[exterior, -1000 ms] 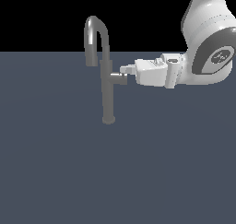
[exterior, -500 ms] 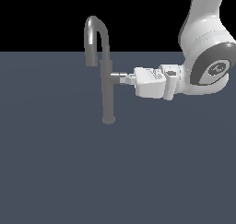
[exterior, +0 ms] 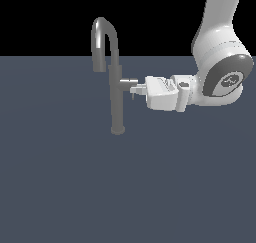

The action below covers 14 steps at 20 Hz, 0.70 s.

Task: Turn on the faucet by rotating a designated handle.

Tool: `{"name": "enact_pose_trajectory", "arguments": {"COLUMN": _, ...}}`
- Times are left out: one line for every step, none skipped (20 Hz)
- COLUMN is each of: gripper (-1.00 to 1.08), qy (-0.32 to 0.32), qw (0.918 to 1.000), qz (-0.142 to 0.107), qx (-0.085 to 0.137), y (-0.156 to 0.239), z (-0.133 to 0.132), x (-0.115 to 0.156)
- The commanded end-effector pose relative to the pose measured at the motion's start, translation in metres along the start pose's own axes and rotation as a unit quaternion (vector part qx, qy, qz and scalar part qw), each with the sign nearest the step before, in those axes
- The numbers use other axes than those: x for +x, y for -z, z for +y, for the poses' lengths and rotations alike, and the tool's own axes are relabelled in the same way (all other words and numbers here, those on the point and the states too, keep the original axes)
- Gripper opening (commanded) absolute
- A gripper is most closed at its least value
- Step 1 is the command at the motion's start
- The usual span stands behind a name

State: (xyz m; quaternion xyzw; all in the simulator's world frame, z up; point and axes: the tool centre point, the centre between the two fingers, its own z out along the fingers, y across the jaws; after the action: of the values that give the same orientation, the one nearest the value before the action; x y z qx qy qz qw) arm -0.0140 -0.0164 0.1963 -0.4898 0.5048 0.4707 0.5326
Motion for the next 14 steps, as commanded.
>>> {"name": "enact_pose_trajectory", "arguments": {"gripper": -1.00, "qy": -0.026, "qw": 0.9996, "qz": 0.005, "qx": 0.005, "y": 0.000, "z": 0.005, "x": 0.037}}
{"name": "enact_pose_trajectory", "arguments": {"gripper": -1.00, "qy": -0.028, "qw": 0.9996, "qz": 0.005, "qx": 0.005, "y": 0.000, "z": 0.005, "x": 0.042}}
{"name": "enact_pose_trajectory", "arguments": {"gripper": -1.00, "qy": -0.028, "qw": 0.9996, "qz": 0.005, "qx": 0.005, "y": 0.000, "z": 0.005, "x": 0.042}}
{"name": "enact_pose_trajectory", "arguments": {"gripper": -1.00, "qy": 0.003, "qw": 1.0000, "qz": -0.001, "qx": 0.000, "y": 0.000, "z": -0.005, "x": 0.005}}
{"name": "enact_pose_trajectory", "arguments": {"gripper": -1.00, "qy": 0.001, "qw": 1.0000, "qz": 0.000, "qx": 0.000, "y": 0.000, "z": -0.006, "x": 0.010}}
{"name": "enact_pose_trajectory", "arguments": {"gripper": -1.00, "qy": -0.002, "qw": 1.0000, "qz": 0.000, "qx": 0.001, "y": 0.000, "z": -0.008, "x": 0.014}}
{"name": "enact_pose_trajectory", "arguments": {"gripper": -1.00, "qy": -0.004, "qw": 1.0000, "qz": 0.001, "qx": 0.001, "y": 0.000, "z": -0.009, "x": 0.018}}
{"name": "enact_pose_trajectory", "arguments": {"gripper": -1.00, "qy": -0.007, "qw": 1.0000, "qz": 0.001, "qx": 0.002, "y": 0.000, "z": -0.010, "x": 0.023}}
{"name": "enact_pose_trajectory", "arguments": {"gripper": -1.00, "qy": -0.009, "qw": 1.0000, "qz": 0.002, "qx": 0.002, "y": 0.000, "z": -0.012, "x": 0.027}}
{"name": "enact_pose_trajectory", "arguments": {"gripper": -1.00, "qy": -0.012, "qw": 0.9999, "qz": 0.002, "qx": 0.002, "y": 0.000, "z": -0.013, "x": 0.031}}
{"name": "enact_pose_trajectory", "arguments": {"gripper": -1.00, "qy": -0.014, "qw": 0.9999, "qz": 0.003, "qx": 0.003, "y": 0.000, "z": -0.014, "x": 0.035}}
{"name": "enact_pose_trajectory", "arguments": {"gripper": -1.00, "qy": -0.016, "qw": 0.9999, "qz": 0.003, "qx": 0.003, "y": 0.000, "z": -0.015, "x": 0.040}}
{"name": "enact_pose_trajectory", "arguments": {"gripper": -1.00, "qy": -0.019, "qw": 0.9998, "qz": 0.004, "qx": 0.004, "y": 0.000, "z": -0.017, "x": 0.044}}
{"name": "enact_pose_trajectory", "arguments": {"gripper": -1.00, "qy": -0.021, "qw": 0.9998, "qz": 0.004, "qx": 0.004, "y": 0.000, "z": -0.018, "x": 0.048}}
